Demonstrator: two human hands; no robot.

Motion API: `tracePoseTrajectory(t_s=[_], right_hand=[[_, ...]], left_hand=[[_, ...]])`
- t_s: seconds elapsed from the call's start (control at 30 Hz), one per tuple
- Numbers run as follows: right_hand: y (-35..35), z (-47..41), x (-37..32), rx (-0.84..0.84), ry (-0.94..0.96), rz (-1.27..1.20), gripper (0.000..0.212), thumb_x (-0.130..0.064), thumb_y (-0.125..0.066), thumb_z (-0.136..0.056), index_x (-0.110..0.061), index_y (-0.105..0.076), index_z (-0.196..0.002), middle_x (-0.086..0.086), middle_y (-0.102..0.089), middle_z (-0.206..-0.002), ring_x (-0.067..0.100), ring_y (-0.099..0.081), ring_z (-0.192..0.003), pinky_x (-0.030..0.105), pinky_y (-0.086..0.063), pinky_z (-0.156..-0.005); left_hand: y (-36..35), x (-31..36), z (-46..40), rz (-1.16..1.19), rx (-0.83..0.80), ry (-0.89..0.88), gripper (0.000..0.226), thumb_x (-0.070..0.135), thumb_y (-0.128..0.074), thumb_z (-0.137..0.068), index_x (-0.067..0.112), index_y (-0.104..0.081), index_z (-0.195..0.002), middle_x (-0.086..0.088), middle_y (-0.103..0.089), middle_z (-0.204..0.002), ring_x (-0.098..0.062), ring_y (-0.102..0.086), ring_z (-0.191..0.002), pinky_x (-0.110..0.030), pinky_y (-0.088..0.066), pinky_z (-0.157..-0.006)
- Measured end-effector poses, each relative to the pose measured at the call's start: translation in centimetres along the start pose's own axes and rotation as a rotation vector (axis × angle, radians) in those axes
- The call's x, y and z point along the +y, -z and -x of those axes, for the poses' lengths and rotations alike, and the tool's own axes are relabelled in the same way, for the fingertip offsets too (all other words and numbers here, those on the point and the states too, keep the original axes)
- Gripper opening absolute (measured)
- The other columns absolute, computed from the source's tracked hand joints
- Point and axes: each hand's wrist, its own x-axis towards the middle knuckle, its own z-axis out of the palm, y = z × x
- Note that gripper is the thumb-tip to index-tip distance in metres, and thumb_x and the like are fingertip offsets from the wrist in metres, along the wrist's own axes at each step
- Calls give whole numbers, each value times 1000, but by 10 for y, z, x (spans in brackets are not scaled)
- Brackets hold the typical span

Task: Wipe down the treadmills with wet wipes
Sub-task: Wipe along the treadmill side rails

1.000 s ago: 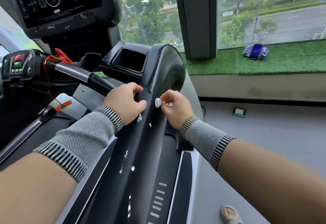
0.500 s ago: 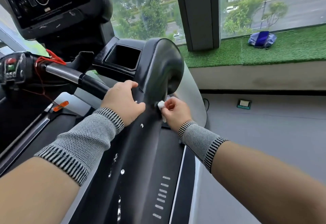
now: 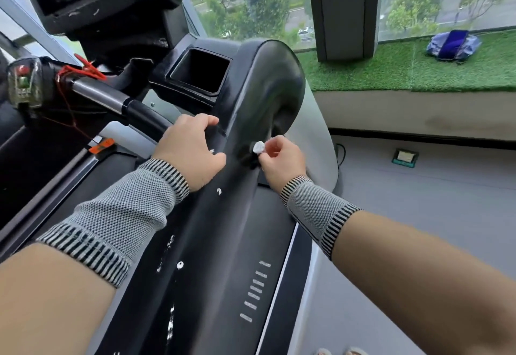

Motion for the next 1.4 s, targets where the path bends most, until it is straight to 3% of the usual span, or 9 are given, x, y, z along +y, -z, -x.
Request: tracePoseTrajectory(t_s=[0.23,0.33,0.47,0.67,0.8,0.9,1.13,1.23,1.4], right_hand=[[5,-27,-11,23,-53,-31,10,-28,-62,-87,-22,-59,-80,-9,-60,-75,15,-59,-79,22,-43,-74],[3,-20,5,-53,-163,-20,24,-33,-60,-88,-20,-54,-69,4,-69,-87,22,-64,-84,29,-49,-83],[-6,14,22,-220,-230,-54,23,-37,-59,-73,-20,-51,-60,5,-66,-71,29,-68,-74,44,-57,-78],[-3,-5,6,-66,-286,-221,20,-35,-67,-72,-20,-56,-65,2,-62,-62,31,-69,-72,47,-57,-78],[-6,27,10,-168,-401,-263,19,-18,-65,-83,-14,-51,-70,9,-56,-69,22,-58,-60,42,-59,-67],[-5,37,9,-194,-350,-276,21,-11,-65,-82,-14,-50,-68,9,-54,-67,20,-55,-56,42,-59,-66],[-9,32,0,-49,-190,-186,22,-33,-64,-74,-20,-51,-62,0,-56,-61,28,-60,-67,52,-56,-77],[-6,53,-1,-110,-93,-140,23,-32,-67,-77,-22,-52,-62,-5,-53,-58,22,-55,-60,46,-56,-73],[-2,28,-39,45,28,-157,22,-36,-65,-85,-27,-52,-70,-10,-54,-62,12,-54,-61,35,-53,-73]], left_hand=[[1,3,1,-11,-7,7,64,26,-68,-79,23,-44,-138,-9,-48,-131,-25,-49,-121,-38,-39,-105],[1,3,0,-17,-12,3,64,26,-68,-79,23,-44,-138,-9,-47,-131,-25,-49,-121,-37,-39,-105],[2,2,-2,-18,-16,-9,64,27,-68,-79,25,-44,-138,-8,-47,-132,-24,-50,-120,-36,-39,-102],[4,0,1,30,8,-32,62,28,-69,-80,20,-46,-136,-6,-49,-132,-21,-53,-118,-32,-39,-100],[7,-4,7,80,26,-42,57,27,-67,-83,18,-48,-135,-5,-52,-132,-20,-53,-119,-30,-36,-100],[7,-10,13,110,20,-40,56,26,-68,-82,18,-49,-134,-4,-55,-129,-19,-54,-117,-27,-36,-99],[12,-16,25,175,-8,-44,55,23,-69,-81,16,-50,-132,-2,-58,-126,-17,-54,-115,-26,-38,-101],[13,-18,28,182,-20,-39,55,23,-69,-81,17,-51,-133,-2,-58,-126,-18,-55,-114,-29,-41,-102],[12,-17,31,180,-16,-28,56,20,-70,-80,16,-50,-133,-4,-57,-127,-19,-55,-114,-28,-39,-101]])
